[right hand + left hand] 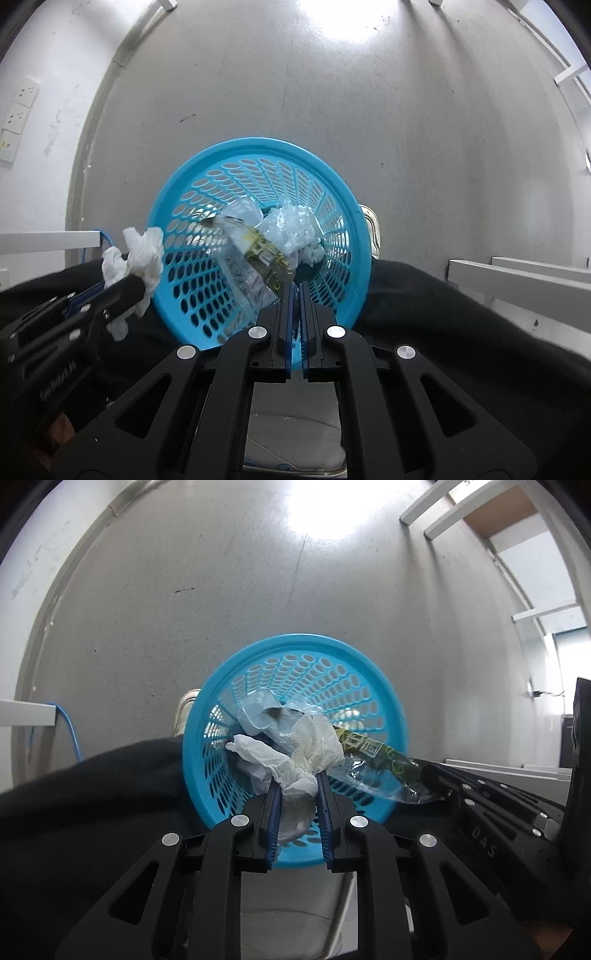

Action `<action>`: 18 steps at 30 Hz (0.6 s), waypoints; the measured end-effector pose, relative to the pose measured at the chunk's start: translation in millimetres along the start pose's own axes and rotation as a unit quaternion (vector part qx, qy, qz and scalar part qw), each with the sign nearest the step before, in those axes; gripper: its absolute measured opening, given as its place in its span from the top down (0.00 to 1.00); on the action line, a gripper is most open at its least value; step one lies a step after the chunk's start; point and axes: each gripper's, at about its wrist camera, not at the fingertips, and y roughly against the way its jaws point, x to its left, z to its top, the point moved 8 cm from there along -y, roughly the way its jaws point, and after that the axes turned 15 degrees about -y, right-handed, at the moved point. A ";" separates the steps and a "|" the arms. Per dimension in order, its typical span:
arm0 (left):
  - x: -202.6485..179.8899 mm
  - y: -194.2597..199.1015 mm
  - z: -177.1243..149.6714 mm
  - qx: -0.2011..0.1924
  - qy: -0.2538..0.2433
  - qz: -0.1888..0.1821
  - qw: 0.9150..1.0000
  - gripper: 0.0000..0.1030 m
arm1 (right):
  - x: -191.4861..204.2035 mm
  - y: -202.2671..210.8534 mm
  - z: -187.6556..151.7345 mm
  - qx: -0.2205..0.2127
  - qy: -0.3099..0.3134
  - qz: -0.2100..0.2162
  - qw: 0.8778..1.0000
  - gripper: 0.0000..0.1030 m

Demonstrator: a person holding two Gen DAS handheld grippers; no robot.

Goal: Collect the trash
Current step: 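Open the left tool to drop the tissue and wrapper into the basket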

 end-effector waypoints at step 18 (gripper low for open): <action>24.7 -0.6 27.6 -0.012 0.058 -0.011 0.998 0.47 | 0.0 -49.1 27.6 0.039 -0.033 0.001 0.999 0.63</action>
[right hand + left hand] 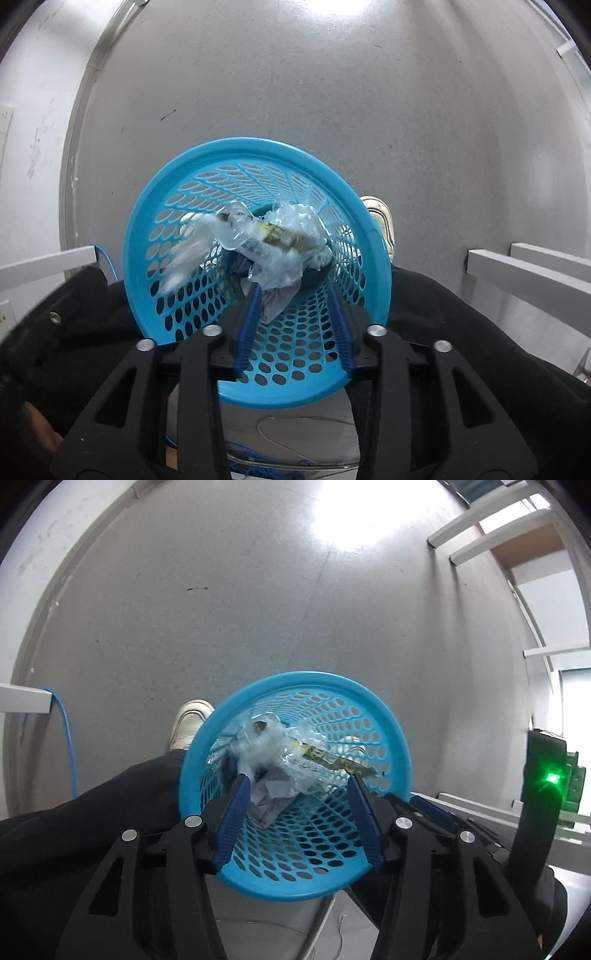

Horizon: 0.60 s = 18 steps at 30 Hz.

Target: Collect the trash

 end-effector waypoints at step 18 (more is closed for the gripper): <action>-16.2 99.7 -37.5 -0.094 -0.102 0.052 0.989 0.33 | -6.8 95.8 -53.2 -0.085 0.075 0.017 0.993 0.48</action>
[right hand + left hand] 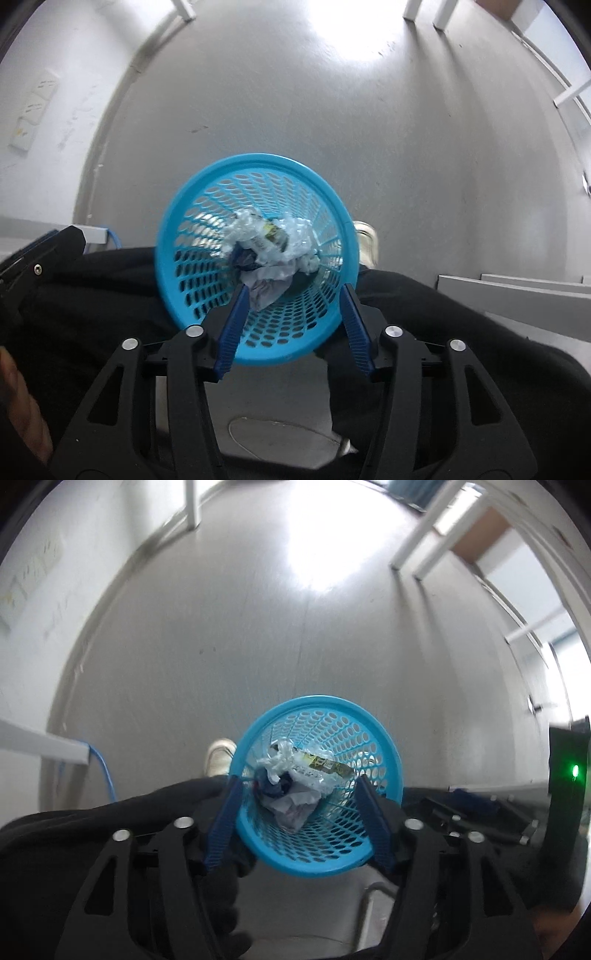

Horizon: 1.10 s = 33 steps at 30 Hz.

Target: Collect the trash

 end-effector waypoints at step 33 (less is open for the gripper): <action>-28.8 57.8 -55.7 -0.004 -0.077 -0.021 0.997 0.06 | -2.1 109.6 -72.8 -0.064 0.074 0.069 0.993 0.08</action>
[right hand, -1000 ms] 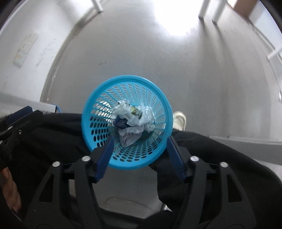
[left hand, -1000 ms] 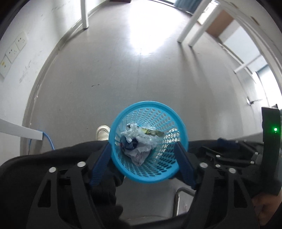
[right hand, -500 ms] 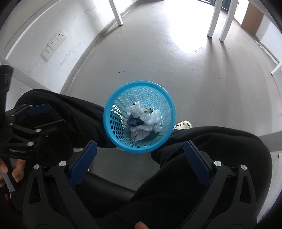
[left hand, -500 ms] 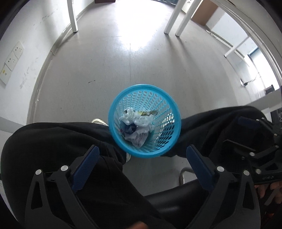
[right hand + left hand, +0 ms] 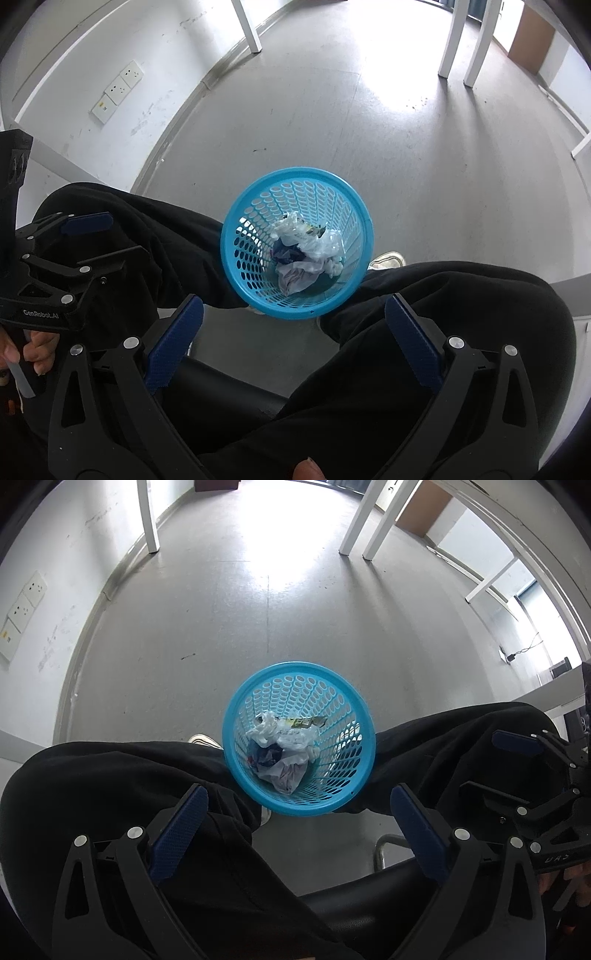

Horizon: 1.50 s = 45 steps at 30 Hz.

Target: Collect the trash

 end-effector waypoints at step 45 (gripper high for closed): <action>-0.5 -2.5 0.0 0.005 0.000 0.002 1.000 0.06 | -4.4 -6.2 3.9 0.013 -0.015 0.008 1.000 0.08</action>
